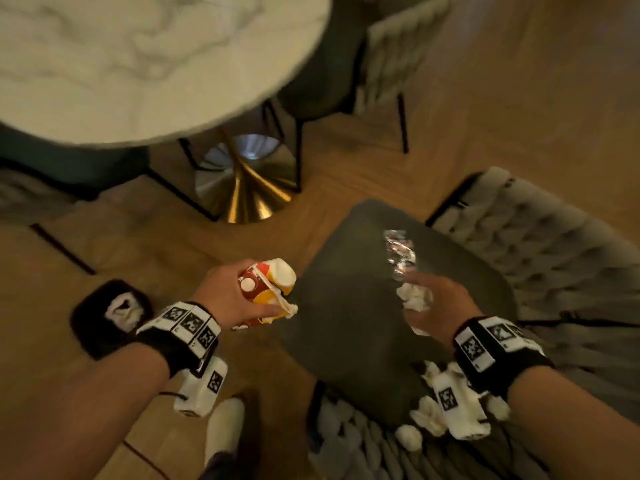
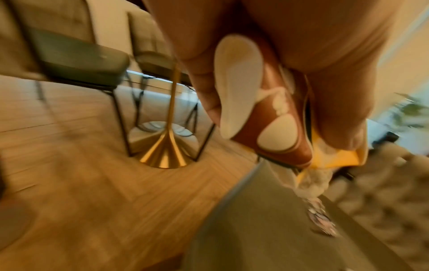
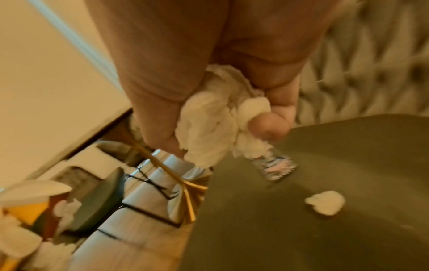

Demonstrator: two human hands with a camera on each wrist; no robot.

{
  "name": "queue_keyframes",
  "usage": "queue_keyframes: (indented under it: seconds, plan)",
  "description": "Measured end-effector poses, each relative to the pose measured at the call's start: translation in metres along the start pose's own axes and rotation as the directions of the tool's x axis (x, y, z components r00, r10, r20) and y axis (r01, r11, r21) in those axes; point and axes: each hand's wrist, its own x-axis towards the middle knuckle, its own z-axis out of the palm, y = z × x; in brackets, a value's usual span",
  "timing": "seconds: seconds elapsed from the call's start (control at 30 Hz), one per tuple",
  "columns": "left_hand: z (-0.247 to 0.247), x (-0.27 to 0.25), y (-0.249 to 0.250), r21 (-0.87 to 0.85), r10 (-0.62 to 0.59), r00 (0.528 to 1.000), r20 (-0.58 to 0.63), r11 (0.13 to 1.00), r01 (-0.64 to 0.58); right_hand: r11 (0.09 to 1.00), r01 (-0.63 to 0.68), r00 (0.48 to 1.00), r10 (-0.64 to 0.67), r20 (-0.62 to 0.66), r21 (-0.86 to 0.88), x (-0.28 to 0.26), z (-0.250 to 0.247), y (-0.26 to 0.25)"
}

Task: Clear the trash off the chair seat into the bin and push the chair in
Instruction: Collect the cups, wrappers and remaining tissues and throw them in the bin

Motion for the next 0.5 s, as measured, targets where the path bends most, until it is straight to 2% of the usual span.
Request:
queue_keyframes:
  seconds: [0.1, 0.23, 0.37, 0.43, 0.5]
  plan:
    - [-0.048, -0.035, -0.076, -0.118, -0.143, 0.985, -0.092, 0.984, 0.132, 0.985, 0.156, 0.988, -0.155, 0.028, -0.069, -0.009, 0.035, -0.083]
    - [-0.089, -0.061, -0.213, -0.170, -0.323, 0.934, -0.152, 0.940, 0.297, 0.969, 0.235, 0.970, -0.230, 0.080, -0.073, -0.007, 0.114, -0.194]
    - [-0.124, -0.059, -0.353, -0.217, -0.479, 0.872, -0.104, 0.866, 0.450, 0.965, 0.244, 0.959, -0.226, 0.172, -0.094, 0.005, 0.224, -0.289]
    - [-0.136, -0.043, -0.421, -0.213, -0.543, 0.838, -0.049, 0.825, 0.523, 0.968, 0.233, 0.949, -0.206, 0.240, -0.090, 0.013, 0.284, -0.321]
    - [-0.145, -0.015, -0.482, -0.169, -0.563, 0.826, -0.031, 0.817, 0.551, 0.971, 0.225, 0.935, -0.190, 0.300, -0.087, 0.022, 0.340, -0.345]
